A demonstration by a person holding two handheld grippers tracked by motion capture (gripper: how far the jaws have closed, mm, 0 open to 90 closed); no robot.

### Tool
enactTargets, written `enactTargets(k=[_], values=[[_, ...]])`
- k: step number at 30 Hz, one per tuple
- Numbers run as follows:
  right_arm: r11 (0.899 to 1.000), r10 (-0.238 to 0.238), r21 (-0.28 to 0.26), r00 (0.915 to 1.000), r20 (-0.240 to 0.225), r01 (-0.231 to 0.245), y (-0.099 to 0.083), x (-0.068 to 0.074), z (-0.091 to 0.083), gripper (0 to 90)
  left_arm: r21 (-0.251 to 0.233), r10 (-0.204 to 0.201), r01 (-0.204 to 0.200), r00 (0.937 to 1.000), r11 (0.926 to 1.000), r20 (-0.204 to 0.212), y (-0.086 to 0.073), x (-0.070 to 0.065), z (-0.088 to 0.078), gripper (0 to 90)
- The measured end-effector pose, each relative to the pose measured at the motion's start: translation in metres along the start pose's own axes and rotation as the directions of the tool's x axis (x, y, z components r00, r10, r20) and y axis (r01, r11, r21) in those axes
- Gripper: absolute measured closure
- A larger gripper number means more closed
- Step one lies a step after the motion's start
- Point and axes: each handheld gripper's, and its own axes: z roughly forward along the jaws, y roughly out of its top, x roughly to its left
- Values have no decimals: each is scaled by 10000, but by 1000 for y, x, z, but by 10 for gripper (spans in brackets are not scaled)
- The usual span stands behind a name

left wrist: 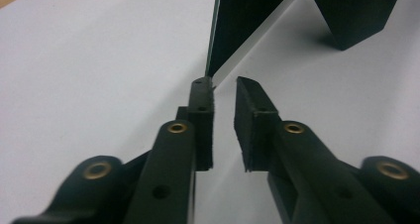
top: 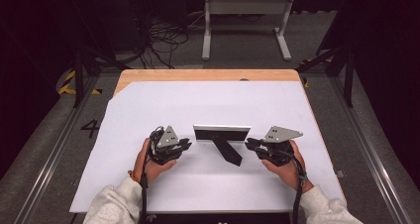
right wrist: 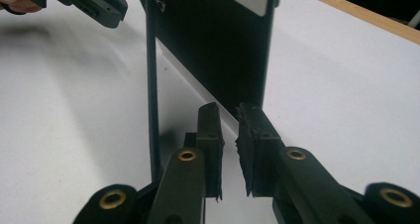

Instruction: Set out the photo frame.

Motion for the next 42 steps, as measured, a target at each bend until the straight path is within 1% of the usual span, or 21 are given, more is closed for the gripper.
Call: enactTargets(k=[1, 3, 4, 5, 6, 7, 8, 9, 10, 13, 15, 18, 21, 22, 25, 29, 31, 32, 35, 37, 42], values=[[10000, -4, -5, 10000, 41, 4, 0, 0, 0, 786, -20, -57, 57, 9999, 10000, -117, 1, 1, 1, 691], [10000, 27, -7, 9998, 199, -27, -1, -1, 0, 783, -177, -103, 103, 9999, 9998, 33, 3, 3, 3, 689], [10000, 49, -76, 9998, 183, -47, -1, -2, -1, 773, -178, -78, 78, 10000, 9998, -12, 4, 3, 4, 669], [9999, 77, -78, 9997, 246, -75, -2, -2, -1, 767, -347, -161, 161, 9999, 9993, -5, 7, 5, 6, 639], [9999, 77, -78, 9997, 246, -75, -2, -2, -1, 767, -347, -161, 161, 9999, 9993, -5, 7, 5, 6, 613], [9999, 42, -96, 9998, 209, -40, -2, -2, 0, 762, -411, -233, 235, 9997, 9989, 43, 8, 5, 7, 613], [9999, 41, -123, 9998, 218, -39, -3, -2, 0, 754, -392, -199, 200, 9998, 9990, 22, 9, 6, 10, 597], [9999, 50, -112, 9996, 266, -47, -3, -2, 1, 753, -401, -159, 164, 9998, 9991, 112, 11, 5, 12, 592], [9999, 56, -120, 9995, 305, -52, -2, -2, 2, 753, -473, -90, 95, 9999, 9988, 91, 12, 5, 13, 579], [9998, 36, -212, 9993, 370, -28, -1, -2, 3, 757, -468, 1, 3, 10000, 9989, 71, 15, 3, 17, 576], [9997, 55, -259, 9990, 445, -43, 0, -3, 6, 766, -471, 53, -49, 10000, 9989, 79, 16, 2, 21, 606], [9996, 66, -261, 9985, 541, -52, 1, -4, 10, 774, -512, 87, -78, 9998, 9987, 184, 18, 1, 22, 663], [9995, 98, -305, 9983, 580, -80, 1, -5, 12, 781, -537, 104, -92, 9997, 9985, 224, 19, 0, 21, 699], [9995, 98, -305, 9983, 580, -80, 1, -5, 12, 781, -537, 104, -92, 9997, 9985, 224, 19, 0, 21, 728], [9994, 67, -339, 9979, 639, -46, 2, -5, 12, 810, -523, 159, -149, 9997, 9985, 178, 19, 1, 21, 740], [9994, 46, -343, 9973, 726, -21, 3, -6, 14, 813, -469, 182, -174, 9997, 9987, 174, 19, 0, 20, 753], [9992, 117, -381, 9972, 736, -89, 3, -8, 15, 812, -432, 239, -230, 9995, 9988, 198, 19, 0, 19, 758], [9991, 199, -390, 9968, 777, -169, 3, -9, 16, 810, -443, 174, -165, 9996, 9989, 221, 18, 0, 18, 769], [9991, 243, -353, 9960, 858, -214, 4, -12, 20, 805, -425, 183, -172, 9995, 9989, 258, 17, 0, 16, 785], [9988, 377, -337, 9958, 838, -350, 5, -14, 23, 800, -445, 179, -165, 9994, 9989, 312, 16, 0, 13, 792], [9989, 446, -205, 9957, 817, -430, 5, -16, 29, 789, -410, 204, -190, 9993, 9990, 324, 16, -1, 11, 799]])
